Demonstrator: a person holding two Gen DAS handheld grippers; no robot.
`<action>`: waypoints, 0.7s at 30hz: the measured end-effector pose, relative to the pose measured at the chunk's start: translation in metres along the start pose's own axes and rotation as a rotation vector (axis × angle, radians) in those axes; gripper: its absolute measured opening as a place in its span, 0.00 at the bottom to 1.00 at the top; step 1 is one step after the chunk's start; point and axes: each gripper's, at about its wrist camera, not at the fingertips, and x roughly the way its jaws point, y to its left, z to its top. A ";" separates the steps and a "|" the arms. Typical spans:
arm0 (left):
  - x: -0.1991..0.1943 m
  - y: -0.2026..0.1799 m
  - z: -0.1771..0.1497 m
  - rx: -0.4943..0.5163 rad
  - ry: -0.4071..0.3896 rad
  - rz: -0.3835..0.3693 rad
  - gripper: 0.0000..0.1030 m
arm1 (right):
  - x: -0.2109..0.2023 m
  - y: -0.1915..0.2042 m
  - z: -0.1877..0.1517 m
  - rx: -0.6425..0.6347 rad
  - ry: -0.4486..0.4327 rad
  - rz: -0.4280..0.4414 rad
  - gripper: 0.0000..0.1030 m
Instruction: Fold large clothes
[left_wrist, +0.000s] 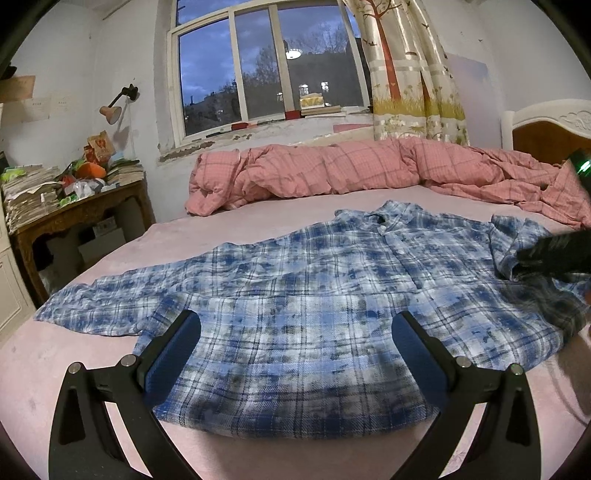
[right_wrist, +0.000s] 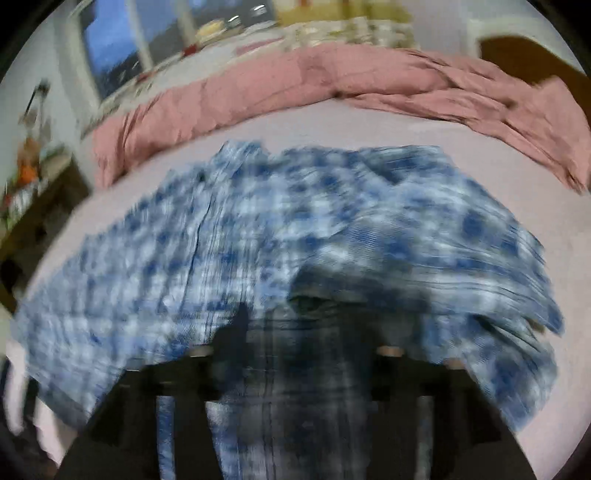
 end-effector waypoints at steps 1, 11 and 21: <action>0.000 0.000 0.000 -0.003 0.002 -0.001 1.00 | -0.011 -0.009 0.002 0.064 -0.039 -0.009 0.69; 0.000 0.001 0.000 -0.007 0.004 -0.001 1.00 | -0.051 -0.100 -0.003 0.429 -0.206 -0.396 0.80; 0.000 0.000 0.000 -0.006 0.001 -0.001 1.00 | -0.014 -0.166 -0.014 0.662 -0.091 -0.108 0.18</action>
